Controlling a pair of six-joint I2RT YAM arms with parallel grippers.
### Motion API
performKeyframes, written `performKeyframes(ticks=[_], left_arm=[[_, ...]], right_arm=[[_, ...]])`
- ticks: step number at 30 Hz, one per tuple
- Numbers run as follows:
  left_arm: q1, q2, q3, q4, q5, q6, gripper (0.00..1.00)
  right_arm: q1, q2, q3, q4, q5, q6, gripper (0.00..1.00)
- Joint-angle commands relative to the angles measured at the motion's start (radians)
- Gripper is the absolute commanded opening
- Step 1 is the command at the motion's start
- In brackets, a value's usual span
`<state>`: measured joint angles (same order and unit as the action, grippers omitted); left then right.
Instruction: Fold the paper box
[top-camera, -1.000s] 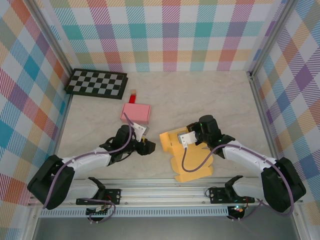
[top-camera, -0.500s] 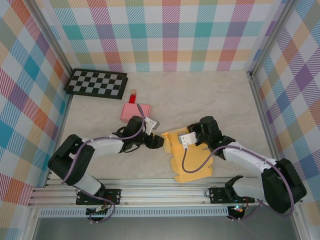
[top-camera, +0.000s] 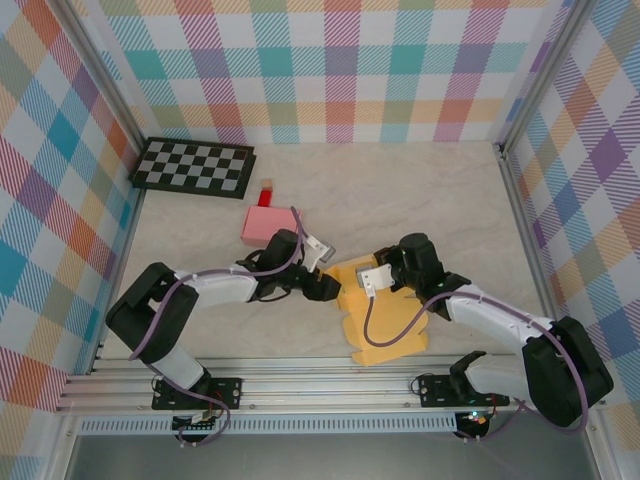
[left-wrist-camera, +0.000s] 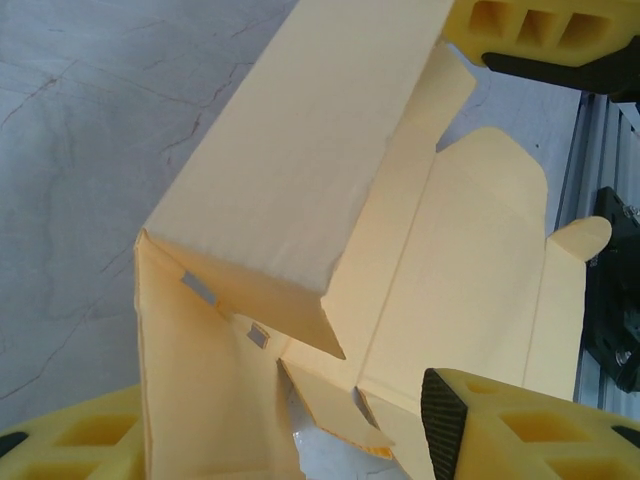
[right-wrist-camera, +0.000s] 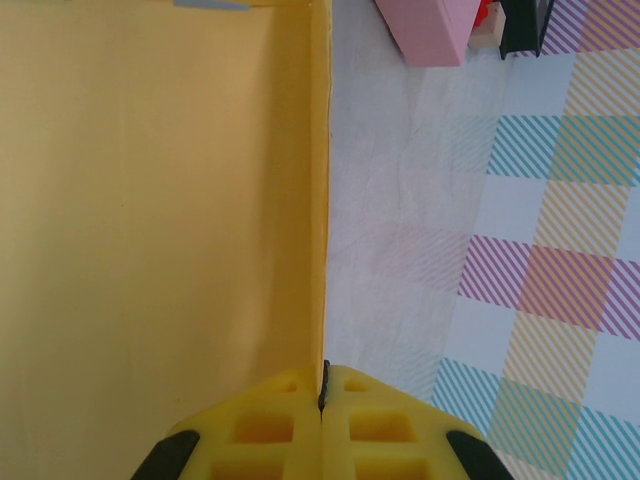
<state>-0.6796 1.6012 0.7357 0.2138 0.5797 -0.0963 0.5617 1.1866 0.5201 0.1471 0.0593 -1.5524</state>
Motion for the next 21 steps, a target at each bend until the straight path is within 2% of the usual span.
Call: performKeyframes(ticks=[1, 6, 10, 13, 16, 18, 21], left_arm=[[-0.006, -0.074, -0.032, -0.022, 0.000, 0.006, 0.59], [-0.003, -0.227, -0.044, -0.078, -0.204, 0.010, 0.60], [0.017, -0.342, -0.047, -0.110, -0.320, 0.055, 0.63], [0.071, -0.405, -0.064, -0.125, -0.414, 0.056, 0.66], [0.145, -0.439, -0.065, -0.152, -0.538, -0.004, 0.68], [0.197, -0.434, -0.055, -0.179, -0.555, -0.028, 0.68], [0.219, -0.411, -0.049, -0.203, -0.538, -0.027, 0.67]], right_arm=[[0.009, -0.031, -0.032, 0.154, 0.027, 0.048, 0.00], [0.010, -0.059, -0.022, 0.354, 0.089, 0.157, 0.00], [0.009, -0.033, 0.014, 0.411, 0.074, 0.195, 0.00], [0.009, 0.041, 0.046, 0.463, 0.058, 0.175, 0.00], [0.009, 0.141, 0.097, 0.493, 0.040, 0.140, 0.00], [0.010, 0.207, 0.127, 0.525, 0.021, 0.119, 0.00], [0.010, 0.266, 0.148, 0.537, -0.004, 0.118, 0.00]])
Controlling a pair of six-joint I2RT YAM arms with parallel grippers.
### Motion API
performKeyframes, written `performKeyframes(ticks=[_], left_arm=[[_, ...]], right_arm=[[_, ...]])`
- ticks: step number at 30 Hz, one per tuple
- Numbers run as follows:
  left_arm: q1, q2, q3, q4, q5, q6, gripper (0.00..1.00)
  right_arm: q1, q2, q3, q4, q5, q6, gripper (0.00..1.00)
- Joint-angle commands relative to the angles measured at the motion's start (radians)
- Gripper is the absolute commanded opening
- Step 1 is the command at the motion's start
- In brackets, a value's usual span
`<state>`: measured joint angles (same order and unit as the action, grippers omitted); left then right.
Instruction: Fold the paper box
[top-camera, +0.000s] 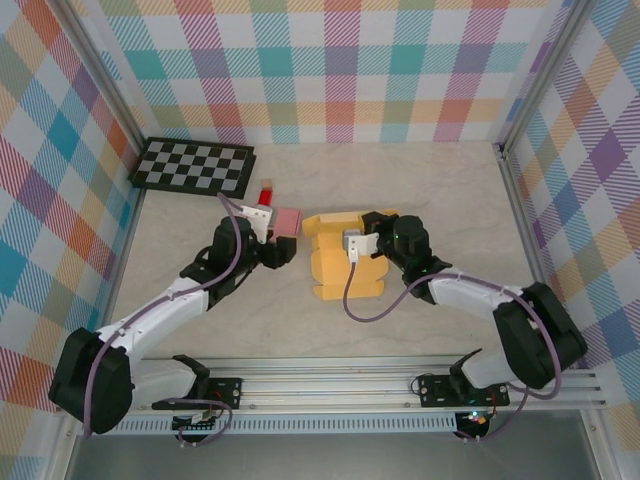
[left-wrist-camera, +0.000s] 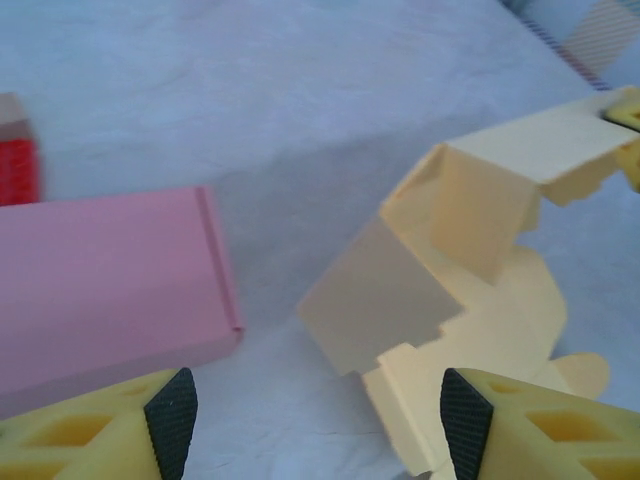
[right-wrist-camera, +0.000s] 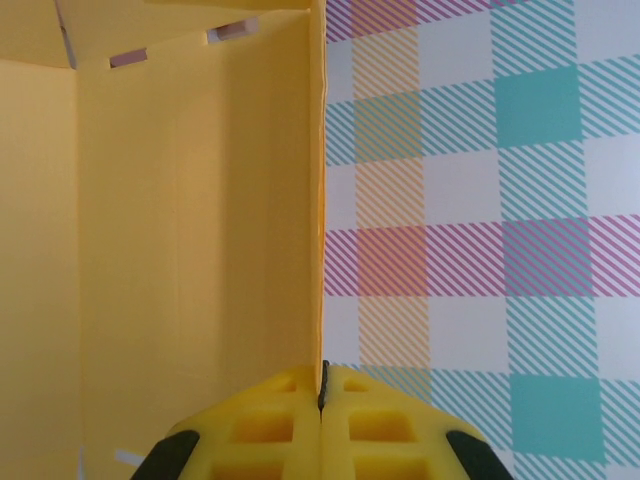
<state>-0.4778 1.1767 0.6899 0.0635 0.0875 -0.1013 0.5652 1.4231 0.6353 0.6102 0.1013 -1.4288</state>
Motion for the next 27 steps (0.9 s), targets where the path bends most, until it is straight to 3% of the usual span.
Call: performKeyframes(ticks=[1, 5, 16, 21, 27], left_arm=[[0.018, 0.022, -0.010, -0.047, -0.043, -0.021, 0.67], [0.018, 0.060, -0.063, 0.035, -0.027, -0.009, 0.66], [0.018, 0.260, 0.002, 0.141, 0.206, 0.182, 0.63], [0.018, 0.362, 0.077, 0.106, 0.282, 0.213, 0.59], [0.020, 0.352, 0.100, 0.053, 0.296, 0.249, 0.55]], right_arm=[[0.007, 0.039, 0.032, 0.076, -0.055, -0.001, 0.00], [0.009, 0.076, 0.008, 0.083, -0.093, -0.004, 0.00], [0.012, 0.170, -0.013, 0.069, -0.109, -0.079, 0.00], [0.010, 0.198, 0.004, 0.060, -0.106, -0.091, 0.00], [0.001, 0.216, 0.018, 0.049, -0.106, -0.103, 0.00]])
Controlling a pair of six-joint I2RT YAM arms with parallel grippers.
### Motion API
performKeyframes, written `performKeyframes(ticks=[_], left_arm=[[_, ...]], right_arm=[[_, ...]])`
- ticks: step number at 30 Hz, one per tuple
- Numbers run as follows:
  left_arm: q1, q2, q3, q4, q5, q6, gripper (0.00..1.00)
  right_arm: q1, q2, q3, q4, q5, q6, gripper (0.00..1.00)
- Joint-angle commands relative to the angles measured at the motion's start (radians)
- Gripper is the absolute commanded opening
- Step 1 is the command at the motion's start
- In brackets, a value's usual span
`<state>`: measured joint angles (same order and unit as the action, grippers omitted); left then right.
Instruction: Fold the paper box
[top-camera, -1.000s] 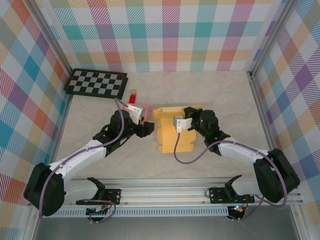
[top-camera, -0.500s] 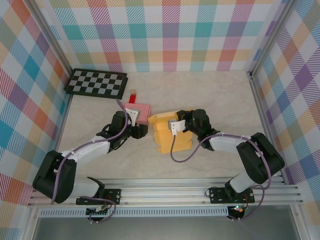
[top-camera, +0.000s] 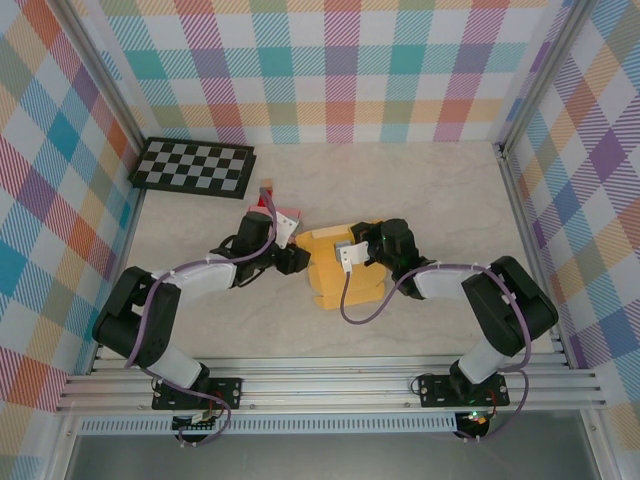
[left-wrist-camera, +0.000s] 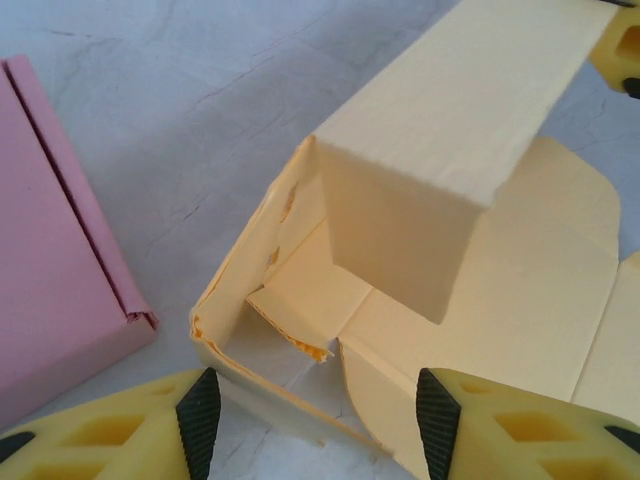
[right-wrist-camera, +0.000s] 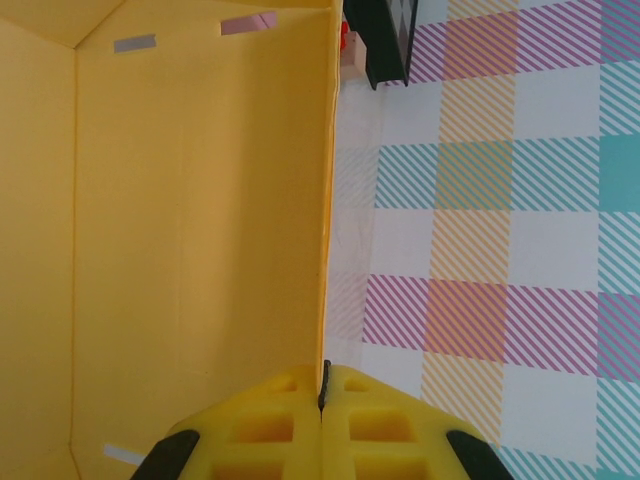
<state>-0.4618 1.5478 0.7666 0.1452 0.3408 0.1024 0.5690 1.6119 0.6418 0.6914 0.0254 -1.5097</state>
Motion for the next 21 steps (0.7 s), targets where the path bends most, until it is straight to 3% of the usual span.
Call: performKeyframes(ticks=[1, 5, 7, 13, 18, 21], left_arm=[[0.005, -0.033, 0.016, -0.026, 0.054, 0.042, 0.55], [0.007, -0.108, -0.021, -0.013, 0.002, 0.025, 0.56], [0.033, -0.137, -0.022, -0.017, -0.061, 0.001, 0.57], [0.118, -0.168, -0.035, -0.050, -0.100, -0.028, 0.58], [0.123, -0.175, -0.070, 0.005, 0.004, -0.030, 0.57], [0.122, -0.150, -0.037, -0.052, 0.019, -0.015, 0.57]], right_arm=[[-0.004, 0.028, 0.014, -0.035, -0.030, -0.028, 0.00], [-0.012, 0.031, 0.011, -0.039, -0.036, -0.042, 0.00], [-0.015, 0.031, 0.013, -0.044, -0.041, -0.044, 0.00], [-0.015, 0.034, 0.017, -0.024, -0.040, -0.061, 0.00], [-0.014, 0.065, -0.001, 0.071, -0.007, -0.092, 0.00], [-0.011, 0.077, -0.010, 0.104, 0.010, -0.101, 0.00]])
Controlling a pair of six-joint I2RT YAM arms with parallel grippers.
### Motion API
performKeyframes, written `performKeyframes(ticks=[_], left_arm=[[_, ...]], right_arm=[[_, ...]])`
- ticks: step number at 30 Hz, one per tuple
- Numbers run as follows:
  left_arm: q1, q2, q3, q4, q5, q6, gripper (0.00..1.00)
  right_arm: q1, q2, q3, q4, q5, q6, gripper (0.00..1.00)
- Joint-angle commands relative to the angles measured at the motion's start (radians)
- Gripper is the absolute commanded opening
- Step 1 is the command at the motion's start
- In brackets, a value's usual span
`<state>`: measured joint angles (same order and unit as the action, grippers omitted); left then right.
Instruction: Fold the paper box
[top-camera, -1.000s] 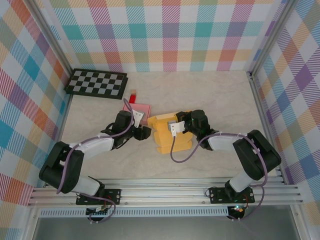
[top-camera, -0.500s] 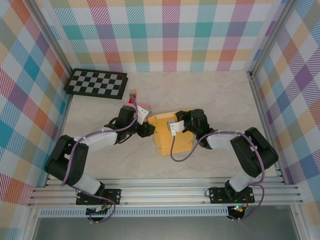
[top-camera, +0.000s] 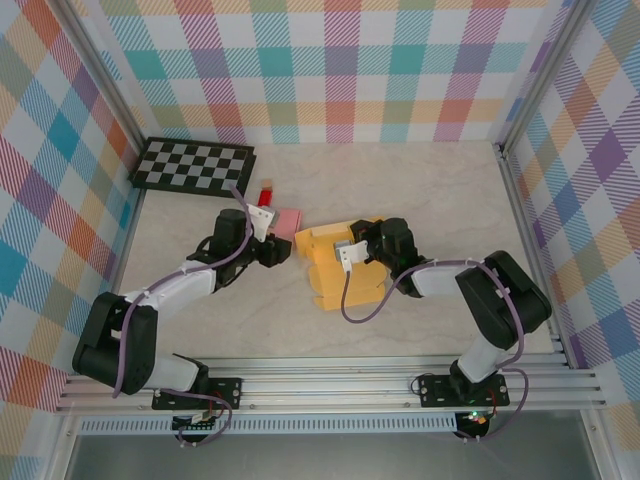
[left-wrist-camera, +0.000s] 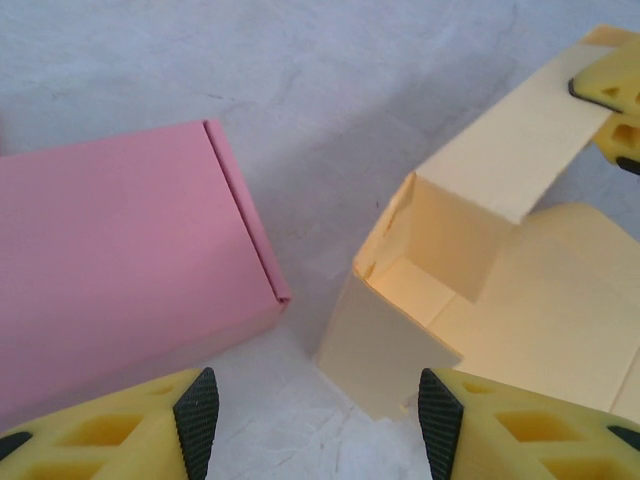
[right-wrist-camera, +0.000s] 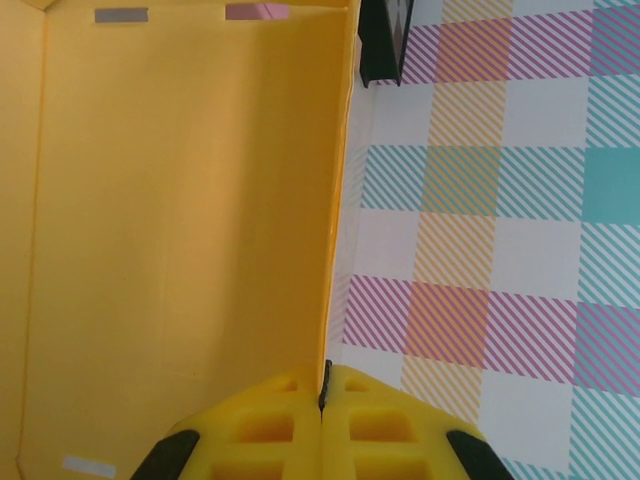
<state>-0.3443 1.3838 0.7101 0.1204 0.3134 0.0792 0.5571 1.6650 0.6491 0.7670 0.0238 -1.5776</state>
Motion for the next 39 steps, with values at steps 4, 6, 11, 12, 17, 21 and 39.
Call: performKeyframes(ticks=[4, 6, 11, 12, 17, 21, 39], left_arm=[[0.002, 0.095, 0.116, -0.145, 0.033, 0.045, 0.56], [0.002, 0.125, 0.149, -0.186, 0.020, 0.068, 0.56], [-0.013, 0.169, 0.199, -0.256, 0.010, 0.154, 0.56], [-0.022, 0.174, 0.206, -0.262, 0.010, 0.169, 0.56], [-0.081, 0.189, 0.214, -0.255, -0.012, 0.248, 0.56], [-0.110, 0.221, 0.255, -0.286, 0.000, 0.259, 0.56], [-0.215, 0.292, 0.328, -0.245, 0.023, 0.172, 0.49]], right_arm=[[0.009, 0.019, -0.038, 0.041, 0.013, -0.047, 0.00], [0.012, 0.009, -0.052, 0.041, 0.011, -0.043, 0.00], [0.014, 0.001, -0.074, 0.048, 0.013, -0.025, 0.00], [0.013, 0.002, -0.073, 0.049, 0.013, -0.021, 0.00], [0.014, 0.007, -0.069, 0.041, 0.008, -0.009, 0.00], [0.015, 0.020, -0.068, 0.046, 0.011, -0.014, 0.00], [0.014, 0.024, -0.055, -0.001, 0.033, -0.003, 0.00]])
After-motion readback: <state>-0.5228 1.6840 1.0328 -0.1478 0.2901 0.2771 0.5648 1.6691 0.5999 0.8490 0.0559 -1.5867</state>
